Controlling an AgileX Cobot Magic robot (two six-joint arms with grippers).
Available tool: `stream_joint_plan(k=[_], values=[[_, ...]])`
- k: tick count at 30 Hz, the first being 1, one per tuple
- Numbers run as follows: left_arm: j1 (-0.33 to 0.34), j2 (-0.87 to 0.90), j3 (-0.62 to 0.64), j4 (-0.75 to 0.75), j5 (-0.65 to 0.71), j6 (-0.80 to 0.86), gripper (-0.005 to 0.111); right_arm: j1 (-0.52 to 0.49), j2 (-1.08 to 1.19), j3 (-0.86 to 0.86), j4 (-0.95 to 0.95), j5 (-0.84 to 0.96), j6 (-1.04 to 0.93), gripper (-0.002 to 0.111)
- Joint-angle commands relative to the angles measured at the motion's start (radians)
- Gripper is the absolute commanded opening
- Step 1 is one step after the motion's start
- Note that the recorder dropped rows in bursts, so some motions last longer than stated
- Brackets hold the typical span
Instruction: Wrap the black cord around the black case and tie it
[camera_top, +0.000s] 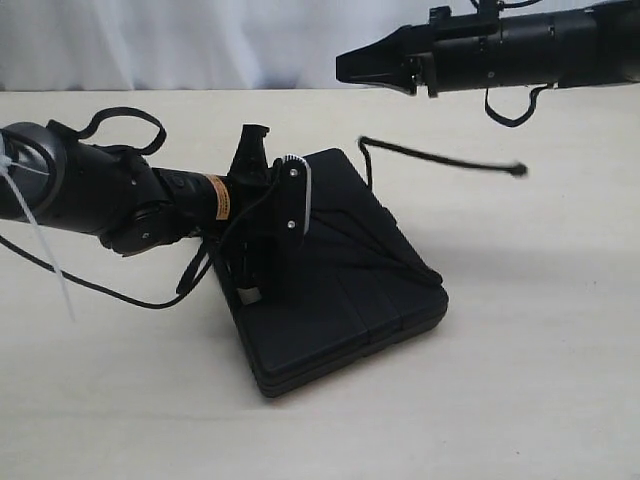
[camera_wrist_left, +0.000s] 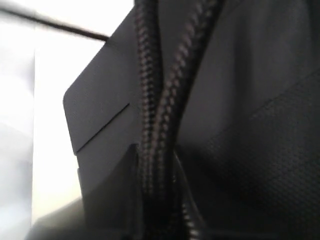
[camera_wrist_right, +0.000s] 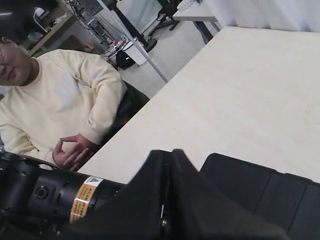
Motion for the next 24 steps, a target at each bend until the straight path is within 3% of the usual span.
stream_joint_plan(k=[1, 4, 7, 12, 14, 18, 24], values=[[-0.004, 0.006, 0.002, -0.007, 0.073, -0.024, 0.0, -0.001, -0.007, 0.005, -0.021, -0.097, 0.038, 0.004], [-0.004, 0.006, 0.002, -0.007, 0.079, -0.024, 0.0, -0.017, -0.007, -0.035, -0.149, -0.15, 0.121, 0.005], [-0.004, 0.006, 0.002, -0.007, 0.079, -0.024, 0.0, -0.045, -0.019, -0.091, -0.381, -0.204, 0.285, 0.014], [-0.004, 0.006, 0.002, -0.007, 0.076, -0.024, 0.0, -0.062, -0.021, -0.2, -1.014, -0.164, 0.689, 0.037], [-0.004, 0.006, 0.002, -0.007, 0.074, -0.024, 0.0, -0.062, -0.021, -0.202, -1.156, -0.106, 0.716, 0.041], [-0.004, 0.006, 0.002, -0.007, 0.072, -0.024, 0.0, -0.06, -0.017, -0.195, -1.174, 0.031, 0.653, 0.047], [-0.004, 0.006, 0.002, -0.007, 0.075, -0.024, 0.0, -0.039, -0.017, -0.114, -1.276, 0.029, 0.693, 0.052]])
